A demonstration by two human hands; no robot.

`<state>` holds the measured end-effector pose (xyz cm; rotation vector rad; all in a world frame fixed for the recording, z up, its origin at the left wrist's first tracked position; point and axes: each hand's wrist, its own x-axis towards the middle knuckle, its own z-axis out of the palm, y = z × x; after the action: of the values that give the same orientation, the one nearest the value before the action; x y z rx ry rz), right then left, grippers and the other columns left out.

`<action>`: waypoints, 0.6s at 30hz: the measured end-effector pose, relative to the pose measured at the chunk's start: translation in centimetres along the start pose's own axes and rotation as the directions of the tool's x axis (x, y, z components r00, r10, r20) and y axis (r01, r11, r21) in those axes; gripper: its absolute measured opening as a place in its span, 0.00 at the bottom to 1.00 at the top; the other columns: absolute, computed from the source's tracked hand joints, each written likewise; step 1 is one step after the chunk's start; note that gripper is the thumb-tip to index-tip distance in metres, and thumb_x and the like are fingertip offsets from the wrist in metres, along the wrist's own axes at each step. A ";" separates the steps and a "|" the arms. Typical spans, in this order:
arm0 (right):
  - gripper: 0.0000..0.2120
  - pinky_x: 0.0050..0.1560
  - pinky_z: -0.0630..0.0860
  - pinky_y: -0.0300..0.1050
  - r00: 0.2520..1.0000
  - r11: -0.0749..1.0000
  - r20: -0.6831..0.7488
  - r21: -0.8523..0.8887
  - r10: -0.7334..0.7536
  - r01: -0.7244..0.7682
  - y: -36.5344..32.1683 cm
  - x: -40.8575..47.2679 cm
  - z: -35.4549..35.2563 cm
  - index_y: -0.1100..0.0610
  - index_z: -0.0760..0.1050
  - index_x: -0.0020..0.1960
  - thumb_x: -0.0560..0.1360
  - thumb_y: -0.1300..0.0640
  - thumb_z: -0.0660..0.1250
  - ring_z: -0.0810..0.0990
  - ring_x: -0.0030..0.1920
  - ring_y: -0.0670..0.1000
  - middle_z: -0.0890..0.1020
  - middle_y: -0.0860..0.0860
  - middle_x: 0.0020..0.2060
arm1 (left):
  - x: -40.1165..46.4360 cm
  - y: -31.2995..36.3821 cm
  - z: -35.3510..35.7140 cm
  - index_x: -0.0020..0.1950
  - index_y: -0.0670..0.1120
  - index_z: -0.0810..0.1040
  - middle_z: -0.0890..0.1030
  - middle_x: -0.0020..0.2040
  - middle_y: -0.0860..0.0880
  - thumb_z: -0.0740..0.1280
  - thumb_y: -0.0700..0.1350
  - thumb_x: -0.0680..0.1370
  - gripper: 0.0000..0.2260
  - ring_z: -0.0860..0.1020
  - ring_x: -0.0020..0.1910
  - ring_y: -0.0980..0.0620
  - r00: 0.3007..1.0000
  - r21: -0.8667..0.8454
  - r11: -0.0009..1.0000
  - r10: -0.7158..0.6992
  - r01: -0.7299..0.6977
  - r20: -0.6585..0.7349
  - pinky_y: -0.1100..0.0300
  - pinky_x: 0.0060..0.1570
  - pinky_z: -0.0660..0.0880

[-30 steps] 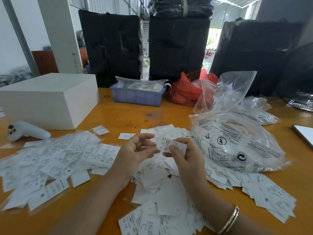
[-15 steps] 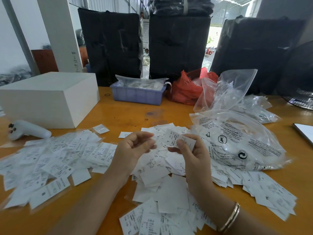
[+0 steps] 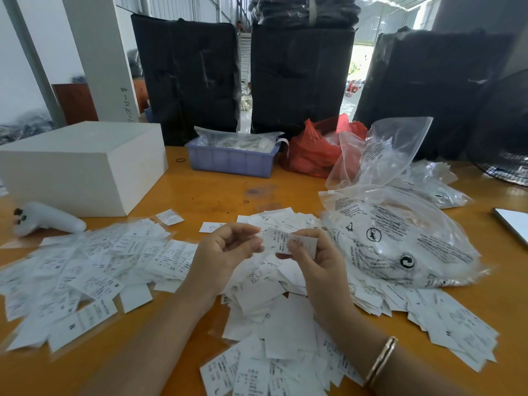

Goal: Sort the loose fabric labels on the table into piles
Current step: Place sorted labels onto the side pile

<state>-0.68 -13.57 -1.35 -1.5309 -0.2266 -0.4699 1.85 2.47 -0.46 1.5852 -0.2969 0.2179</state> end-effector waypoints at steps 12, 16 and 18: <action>0.07 0.39 0.78 0.39 0.998 1.000 0.059 -0.016 0.014 -0.013 0.1 -0.1 -0.1 0.52 0.76 0.43 0.76 0.63 0.66 0.84 0.41 0.49 0.82 0.47 0.39 | -0.1 0.1 0.0 0.46 0.49 0.81 0.84 0.39 0.57 0.71 0.37 0.72 0.07 0.81 0.37 0.62 1.000 -0.010 1.000 -0.001 0.001 0.002 0.73 0.34 0.74; 0.08 0.33 0.72 0.32 0.997 0.994 0.075 -0.108 0.012 -0.003 0.1 -0.2 -0.1 0.49 0.76 0.42 0.76 0.61 0.66 0.79 0.35 0.39 0.81 0.42 0.34 | -0.1 0.3 0.0 0.45 0.49 0.81 0.84 0.39 0.57 0.71 0.36 0.72 0.08 0.81 0.36 0.62 1.000 -0.019 1.000 0.002 -0.001 0.004 0.73 0.34 0.74; 0.09 0.30 0.69 0.29 0.997 0.990 0.076 -0.138 0.018 -0.008 0.1 -0.3 -0.1 0.48 0.75 0.42 0.76 0.61 0.67 0.76 0.31 0.37 0.79 0.40 0.32 | 0.0 0.4 0.0 0.45 0.50 0.81 0.84 0.39 0.58 0.71 0.37 0.72 0.08 0.81 0.37 0.63 1.000 -0.018 1.000 -0.002 0.002 0.003 0.73 0.34 0.74</action>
<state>-0.88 -13.64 -1.56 -1.6860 -0.2479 -0.4238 1.70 2.45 -0.13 1.5679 -0.2985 0.2105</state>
